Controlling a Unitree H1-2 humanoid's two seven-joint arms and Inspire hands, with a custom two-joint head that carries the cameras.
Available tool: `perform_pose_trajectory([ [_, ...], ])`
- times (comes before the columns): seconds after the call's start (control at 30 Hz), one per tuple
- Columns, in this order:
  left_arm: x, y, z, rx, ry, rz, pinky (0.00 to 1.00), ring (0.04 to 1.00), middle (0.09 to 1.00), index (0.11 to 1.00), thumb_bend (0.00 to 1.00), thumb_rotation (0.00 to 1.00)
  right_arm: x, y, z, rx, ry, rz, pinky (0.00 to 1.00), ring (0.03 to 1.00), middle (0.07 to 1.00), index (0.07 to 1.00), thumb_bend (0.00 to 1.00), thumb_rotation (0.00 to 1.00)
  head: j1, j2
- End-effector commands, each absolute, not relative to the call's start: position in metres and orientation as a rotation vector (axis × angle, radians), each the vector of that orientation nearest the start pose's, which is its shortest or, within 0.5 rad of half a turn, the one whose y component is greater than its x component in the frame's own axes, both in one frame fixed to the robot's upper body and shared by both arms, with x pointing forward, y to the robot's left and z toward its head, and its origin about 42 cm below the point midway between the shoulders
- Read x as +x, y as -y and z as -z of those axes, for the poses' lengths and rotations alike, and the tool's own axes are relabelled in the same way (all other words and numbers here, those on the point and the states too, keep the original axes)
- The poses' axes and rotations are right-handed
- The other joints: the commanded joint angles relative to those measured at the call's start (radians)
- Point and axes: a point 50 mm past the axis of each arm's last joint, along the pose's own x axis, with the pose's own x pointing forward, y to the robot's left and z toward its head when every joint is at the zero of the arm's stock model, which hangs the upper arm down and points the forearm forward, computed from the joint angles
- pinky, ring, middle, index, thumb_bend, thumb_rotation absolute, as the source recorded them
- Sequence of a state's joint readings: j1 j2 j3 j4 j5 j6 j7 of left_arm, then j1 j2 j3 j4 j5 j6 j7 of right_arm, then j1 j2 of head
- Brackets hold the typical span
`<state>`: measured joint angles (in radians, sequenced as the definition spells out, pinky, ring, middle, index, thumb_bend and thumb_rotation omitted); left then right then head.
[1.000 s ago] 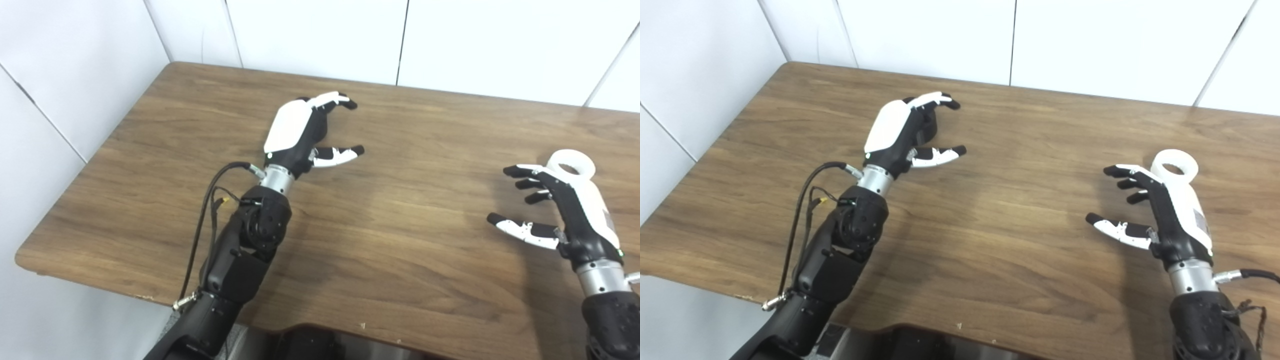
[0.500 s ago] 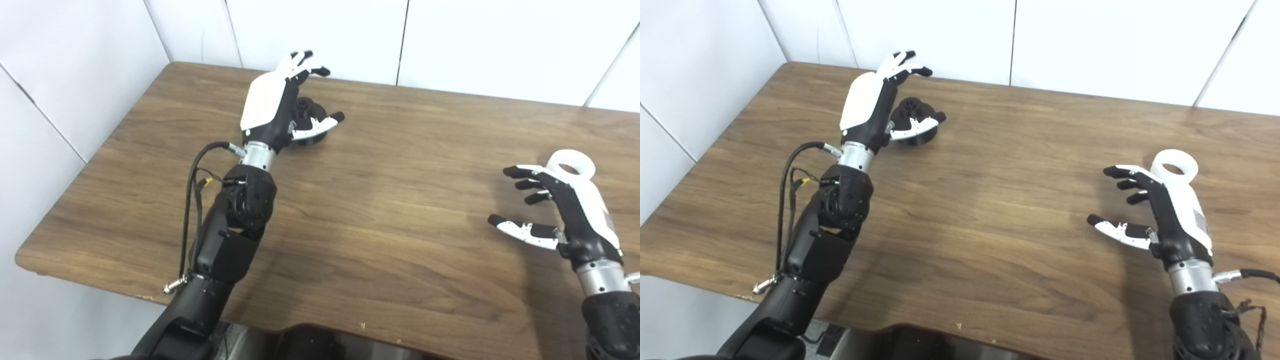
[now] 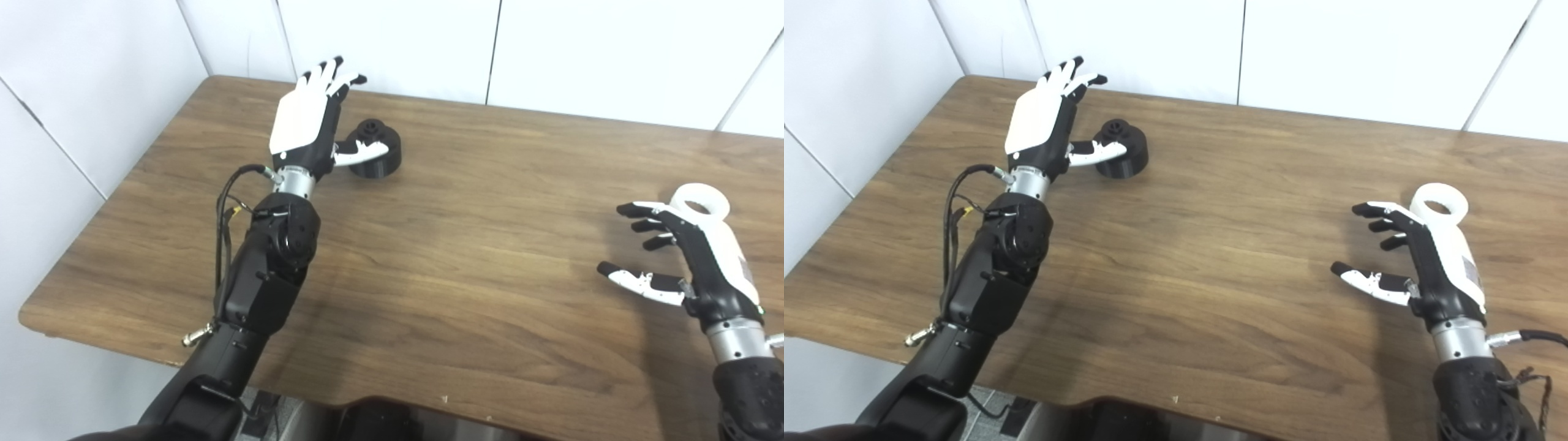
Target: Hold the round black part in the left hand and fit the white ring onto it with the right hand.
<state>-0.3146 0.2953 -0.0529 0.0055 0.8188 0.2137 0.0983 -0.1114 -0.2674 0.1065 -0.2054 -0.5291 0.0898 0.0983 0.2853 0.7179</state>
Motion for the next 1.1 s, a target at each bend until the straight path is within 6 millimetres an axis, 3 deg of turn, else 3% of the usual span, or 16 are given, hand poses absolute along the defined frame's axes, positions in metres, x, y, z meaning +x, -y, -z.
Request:
perform_pose_trajectory([
  [0.0, 0.392, -0.29, -0.23, 1.126, 0.249, -0.298, 1.0, 1.0, 1.0, 0.859, 0.92, 0.46, 0.316, 0.25, -0.196, -0.807, 0.304, -0.102, 0.6, 0.715, 0.762, 0.724, 0.67, 0.17, 0.001, 0.001],
  [0.13, 0.395, -0.294, -0.224, 1.144, 0.195, -0.299, 1.0, 1.0, 1.0, 0.866, 0.97, 0.45, 0.316, 0.25, -0.196, -0.809, 0.303, -0.103, 0.59, 0.715, 0.763, 0.724, 0.67, 0.16, 0.0, -0.001],
  [0.27, 0.397, -0.296, -0.221, 1.167, 0.164, -0.291, 1.0, 1.0, 1.0, 0.872, 1.0, 0.5, 0.317, 0.251, -0.197, -0.809, 0.305, -0.101, 0.59, 0.714, 0.763, 0.724, 0.68, 0.16, -0.002, -0.001],
  [0.67, 0.407, -0.297, -0.216, 1.215, 0.087, -0.268, 1.0, 1.0, 1.0, 0.886, 1.0, 0.57, 0.316, 0.254, -0.197, -0.802, 0.321, -0.1, 0.58, 0.706, 0.761, 0.719, 0.68, 0.14, -0.007, -0.001],
  [1.07, 0.42, -0.299, -0.204, 1.251, 0.059, -0.248, 1.0, 1.0, 1.0, 0.868, 1.0, 0.57, 0.311, 0.26, -0.195, -0.818, 0.307, -0.091, 0.59, 0.709, 0.766, 0.721, 0.68, 0.15, -0.015, 0.003],
])
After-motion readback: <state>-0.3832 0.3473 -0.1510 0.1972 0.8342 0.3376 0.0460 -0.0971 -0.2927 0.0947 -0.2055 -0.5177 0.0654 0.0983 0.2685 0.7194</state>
